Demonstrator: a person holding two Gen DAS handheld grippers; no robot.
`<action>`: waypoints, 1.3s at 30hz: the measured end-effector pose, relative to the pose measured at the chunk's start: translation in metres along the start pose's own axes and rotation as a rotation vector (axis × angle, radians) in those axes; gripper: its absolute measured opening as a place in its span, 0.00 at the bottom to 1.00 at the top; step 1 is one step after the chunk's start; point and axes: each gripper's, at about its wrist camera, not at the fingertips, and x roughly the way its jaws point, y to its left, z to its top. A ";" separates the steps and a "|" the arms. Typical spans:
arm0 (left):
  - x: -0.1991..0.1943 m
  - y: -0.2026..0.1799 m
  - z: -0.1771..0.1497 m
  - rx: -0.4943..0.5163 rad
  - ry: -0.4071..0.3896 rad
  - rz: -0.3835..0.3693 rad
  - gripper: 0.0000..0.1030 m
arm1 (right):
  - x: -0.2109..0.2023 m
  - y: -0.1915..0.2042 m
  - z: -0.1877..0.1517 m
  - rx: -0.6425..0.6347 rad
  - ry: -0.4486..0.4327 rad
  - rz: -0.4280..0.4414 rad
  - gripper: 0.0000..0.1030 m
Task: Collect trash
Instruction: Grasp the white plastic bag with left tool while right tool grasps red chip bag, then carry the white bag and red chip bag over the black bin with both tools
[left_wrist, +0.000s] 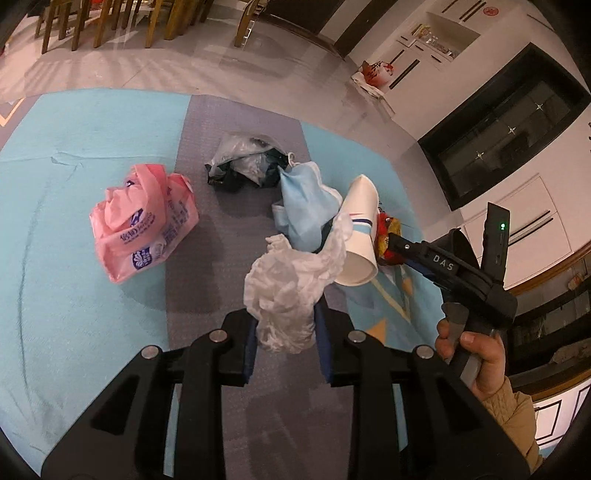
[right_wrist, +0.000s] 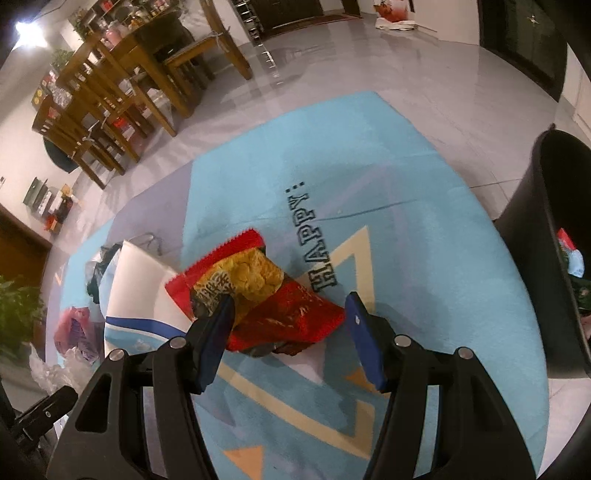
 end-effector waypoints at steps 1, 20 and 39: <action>0.000 0.001 0.000 -0.001 0.001 0.003 0.27 | 0.001 0.002 -0.001 -0.017 0.005 -0.006 0.59; -0.008 -0.022 -0.002 0.048 -0.033 0.042 0.28 | -0.043 -0.002 -0.022 -0.113 -0.069 -0.021 0.10; -0.003 -0.144 -0.037 0.359 -0.134 0.110 0.29 | -0.140 -0.066 -0.044 -0.053 -0.247 0.058 0.10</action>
